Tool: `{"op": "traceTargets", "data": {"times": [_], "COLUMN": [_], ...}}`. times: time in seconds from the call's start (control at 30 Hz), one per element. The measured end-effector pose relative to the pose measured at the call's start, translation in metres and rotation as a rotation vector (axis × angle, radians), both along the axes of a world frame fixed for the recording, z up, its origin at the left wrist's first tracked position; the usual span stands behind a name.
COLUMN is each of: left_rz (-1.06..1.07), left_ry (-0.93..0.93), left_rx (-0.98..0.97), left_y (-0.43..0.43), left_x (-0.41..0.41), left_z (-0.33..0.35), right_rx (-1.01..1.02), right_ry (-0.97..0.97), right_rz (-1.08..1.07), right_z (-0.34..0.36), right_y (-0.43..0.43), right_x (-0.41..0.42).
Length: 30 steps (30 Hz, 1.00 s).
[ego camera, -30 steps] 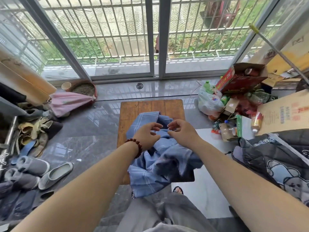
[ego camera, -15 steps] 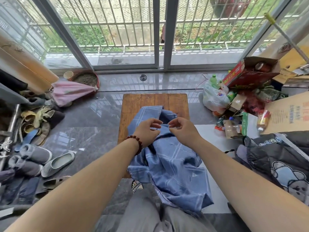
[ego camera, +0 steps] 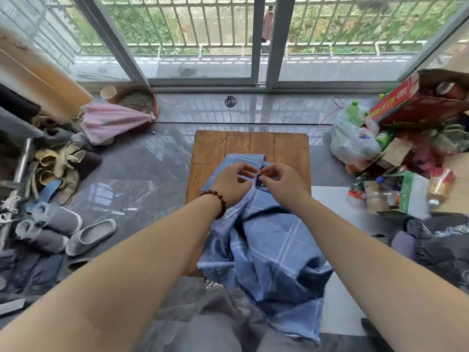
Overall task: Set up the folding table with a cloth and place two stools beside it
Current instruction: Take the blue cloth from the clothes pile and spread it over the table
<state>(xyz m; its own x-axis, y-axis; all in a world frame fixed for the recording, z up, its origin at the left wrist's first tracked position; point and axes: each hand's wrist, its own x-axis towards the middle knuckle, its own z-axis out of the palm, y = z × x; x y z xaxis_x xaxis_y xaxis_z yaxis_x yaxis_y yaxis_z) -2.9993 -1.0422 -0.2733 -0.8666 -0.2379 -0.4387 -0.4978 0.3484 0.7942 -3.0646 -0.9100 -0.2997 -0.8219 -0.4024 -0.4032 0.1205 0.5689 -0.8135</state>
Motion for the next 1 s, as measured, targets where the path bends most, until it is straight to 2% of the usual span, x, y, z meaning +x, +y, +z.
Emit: {"op": "traceTargets", "data": {"times": [0.23,0.3,0.43,0.53,0.73,0.8,0.9,1.0], "left_rz": [0.015,-0.063,-0.322,-0.341,-0.350,-0.373,-0.410,-0.332], "left_ry": [-0.047,-0.085,-0.284,-0.357,-0.508,-0.478,-0.384,-0.348], "left_rx": [-0.075,-0.144,-0.377,-0.487,-0.480,-0.464,-0.519,-0.574], "left_y": [-0.017,-0.014,-0.005,0.001,0.006,0.005,-0.002,-0.008], "left_x": [-0.032,-0.037,-0.043,-0.047,-0.050,-0.048,-0.043,-0.039], "left_z": [-0.089,-0.120,-0.176,-0.203,-0.221,-0.222,-0.222,-0.223], "right_rx": [0.073,0.116,0.231,0.256,0.291,0.321,0.552,0.703], "right_ry": [-0.013,-0.045,-0.047,-0.023,-0.096,-0.072,-0.056,-0.116], "right_rz": [-0.013,-0.001,-0.025,-0.084,0.067,0.135,0.329,0.362], "right_z": [-0.092,-0.123,-0.173,-0.197,-0.218,-0.221,-0.220,-0.216], "right_y": [-0.024,-0.026,-0.022,-0.013,0.000,0.003,0.005,0.003], "right_x": [-0.037,-0.038,-0.031,-0.029,-0.024,-0.020,-0.013,-0.006]}}
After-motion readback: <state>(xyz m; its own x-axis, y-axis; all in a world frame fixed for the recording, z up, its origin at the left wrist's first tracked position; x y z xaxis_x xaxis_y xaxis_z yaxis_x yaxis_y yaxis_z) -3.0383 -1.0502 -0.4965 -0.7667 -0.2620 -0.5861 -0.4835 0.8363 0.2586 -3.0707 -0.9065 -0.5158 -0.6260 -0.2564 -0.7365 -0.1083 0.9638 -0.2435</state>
